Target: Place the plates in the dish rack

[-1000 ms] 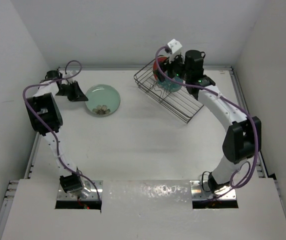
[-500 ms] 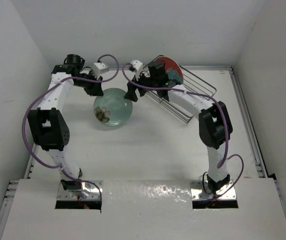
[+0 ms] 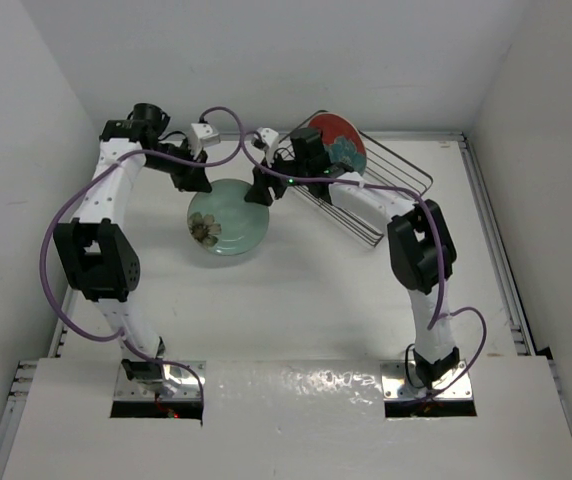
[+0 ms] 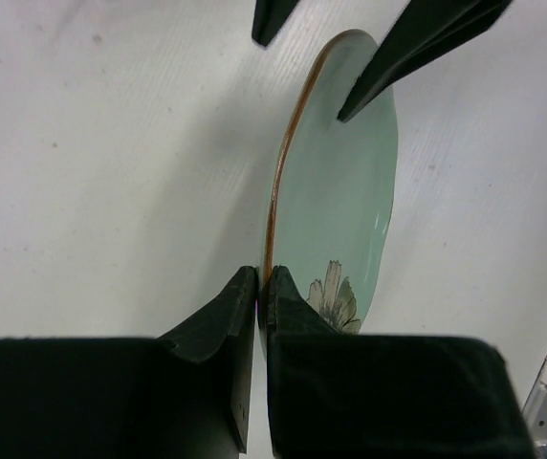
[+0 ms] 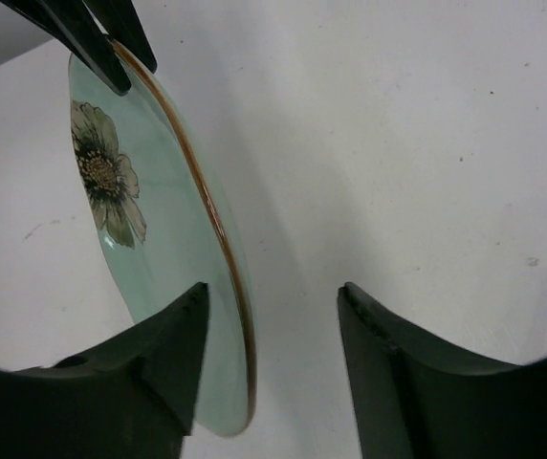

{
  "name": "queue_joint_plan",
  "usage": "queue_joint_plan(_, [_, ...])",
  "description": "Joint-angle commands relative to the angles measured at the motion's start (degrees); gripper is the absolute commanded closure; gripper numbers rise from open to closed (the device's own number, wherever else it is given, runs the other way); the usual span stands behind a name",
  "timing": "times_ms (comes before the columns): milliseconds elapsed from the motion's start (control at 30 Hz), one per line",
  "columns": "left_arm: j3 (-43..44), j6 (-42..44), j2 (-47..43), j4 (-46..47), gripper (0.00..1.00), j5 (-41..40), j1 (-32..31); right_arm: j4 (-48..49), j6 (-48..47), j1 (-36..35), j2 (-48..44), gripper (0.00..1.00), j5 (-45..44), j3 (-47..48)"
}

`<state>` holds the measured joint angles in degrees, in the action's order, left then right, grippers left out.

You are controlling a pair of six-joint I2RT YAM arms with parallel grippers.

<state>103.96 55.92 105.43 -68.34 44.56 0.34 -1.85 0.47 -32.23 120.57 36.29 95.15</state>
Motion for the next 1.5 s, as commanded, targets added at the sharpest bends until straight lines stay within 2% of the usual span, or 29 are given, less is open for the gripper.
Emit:
queue_joint_plan(0, [3.70,1.21,-3.38,-1.19,1.00,9.41,-1.48,3.60,3.12,-0.11,0.98,0.48,2.73,1.08])
queue_joint_plan(33, [3.70,0.95,-3.39,-1.10,1.00,9.76,-1.48,4.56,3.66,-0.20,1.07,0.60,2.99,1.26])
queue_joint_plan(100, [3.79,0.07,-3.47,-0.49,1.00,9.94,-1.39,6.14,5.84,-0.12,1.07,0.78,4.39,1.35])
queue_joint_plan(133, [3.97,-0.02,-3.56,-0.48,1.00,9.94,-1.48,7.20,6.47,-0.20,0.72,0.95,4.66,1.44])
queue_joint_plan(167, [3.97,-0.20,-3.56,-0.48,1.00,10.11,-1.48,7.73,7.00,-0.20,0.45,1.00,5.27,1.44])
queue_joint_plan(267, [3.97,-3.52,-3.65,1.79,1.00,10.03,-1.39,9.93,8.93,0.06,-1.56,1.00,5.37,0.65])
queue_joint_plan(300, [3.88,-9.11,-3.65,5.80,1.00,8.02,-1.39,10.37,9.89,0.32,-2.09,1.00,4.32,0.47])
queue_joint_plan(367, [3.97,-13.19,-3.48,9.08,0.96,5.20,-1.31,11.25,11.12,0.85,-3.67,1.00,3.26,0.64])
queue_joint_plan(400, [3.97,-14.60,-3.47,10.32,0.77,3.36,-1.39,11.77,12.61,1.46,-4.20,1.00,2.82,0.82])
queue_joint_plan(467, [4.32,-15.57,-3.21,10.77,0.48,2.56,-1.39,12.83,14.02,2.34,-5.87,1.00,2.47,1.17])
queue_joint_plan(500, [4.58,-16.80,-3.21,10.94,0.09,2.21,-1.39,13.09,14.03,2.61,-6.57,1.00,2.21,1.26])
queue_joint_plan(533, [4.93,-17.68,-3.12,11.20,0.00,1.94,-1.39,13.44,14.03,2.87,-7.10,1.00,1.94,1.26])
queue_joint_plan(667, [5.81,-24.17,-3.21,16.72,0.00,-1.74,-1.13,12.92,12.90,4.71,-10.09,1.00,-0.51,1.70])
queue_joint_plan(733, [6.25,-31.02,-4.17,20.07,0.00,-7.09,-0.61,10.39,11.32,5.77,-10.97,1.00,-3.92,2.40])
queue_joint_plan(800, [6.25,-38.12,-5.31,25.50,0.00,-12.79,-0.34,6.10,6.49,7.44,-12.37,1.00,-7.53,4.16])
queue_joint_plan(833, [6.43,-39.73,-6.10,26.75,0.00,-15.18,-0.34,4.50,4.04,7.88,-12.90,1.00,-11.82,5.03])
queue_joint_plan(967, [7.48,-45.54,-5.93,28.70,0.00,-26.60,-0.34,-0.87,-7.91,11.56,-13.88,1.00,-19.92,10.64])
queue_joint_plan(1067, [5.82,-45.64,-6.02,29.05,0.00,-27.68,-0.34,-4.04,-13.54,14.20,-13.44,1.00,-25.45,13.21])
queue_joint_plan(1200, [2.57,-45.90,-6.37,29.31,0.00,-28.12,-0.34,-2.64,-17.68,16.84,-13.79,1.00,-29.07,13.13])
queue_joint_plan(1333, [0.54,-45.73,-6.38,29.66,0.00,-27.94,-0.34,-2.55,-25.60,17.46,-12.30,1.00,-29.88,12.25])
queue_joint_plan(1467, [-0.42,-45.38,-6.55,29.66,0.00,-28.29,-0.34,-4.04,-25.52,18.69,-10.19,1.00,-29.61,12.77])
